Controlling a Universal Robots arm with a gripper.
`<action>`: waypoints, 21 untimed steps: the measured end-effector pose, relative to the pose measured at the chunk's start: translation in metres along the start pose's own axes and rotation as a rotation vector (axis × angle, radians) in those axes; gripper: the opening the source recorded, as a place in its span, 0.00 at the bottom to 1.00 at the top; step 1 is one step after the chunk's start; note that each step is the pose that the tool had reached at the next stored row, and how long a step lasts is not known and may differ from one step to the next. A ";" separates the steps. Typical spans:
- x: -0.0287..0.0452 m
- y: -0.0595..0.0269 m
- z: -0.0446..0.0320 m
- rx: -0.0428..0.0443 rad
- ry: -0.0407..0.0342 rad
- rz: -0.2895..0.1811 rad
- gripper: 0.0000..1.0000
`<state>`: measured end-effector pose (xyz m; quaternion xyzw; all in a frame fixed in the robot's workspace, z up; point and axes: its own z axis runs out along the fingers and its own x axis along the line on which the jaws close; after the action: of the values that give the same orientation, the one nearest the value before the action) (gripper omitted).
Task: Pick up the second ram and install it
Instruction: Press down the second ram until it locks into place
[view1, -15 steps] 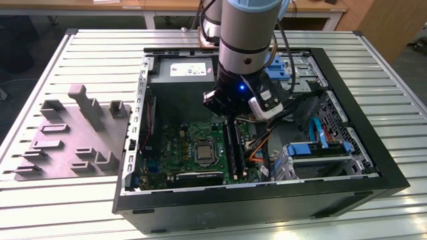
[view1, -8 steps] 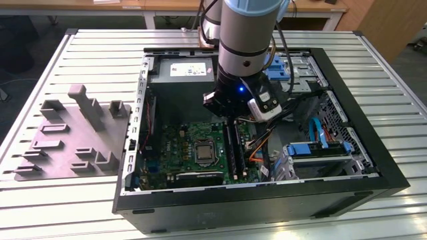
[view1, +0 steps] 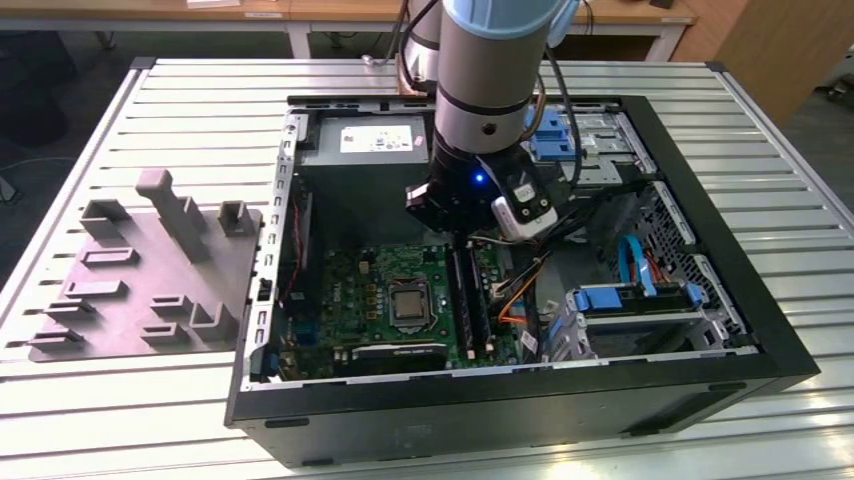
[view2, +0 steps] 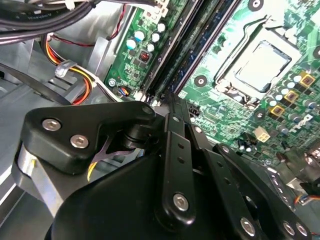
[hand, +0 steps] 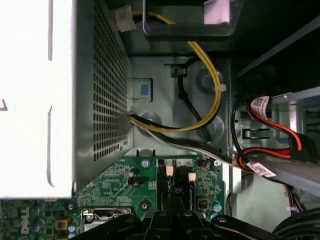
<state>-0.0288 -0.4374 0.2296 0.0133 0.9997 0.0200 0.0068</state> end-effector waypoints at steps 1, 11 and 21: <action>0.0000 0.0002 0.0003 -0.0001 0.0000 0.000 0.10; 0.0008 0.0036 0.0082 0.0006 0.0001 0.000 0.10; 0.0009 0.0035 0.0108 0.0008 0.0001 0.000 0.10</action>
<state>-0.0295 -0.4335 0.2189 0.0133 0.9997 0.0196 0.0067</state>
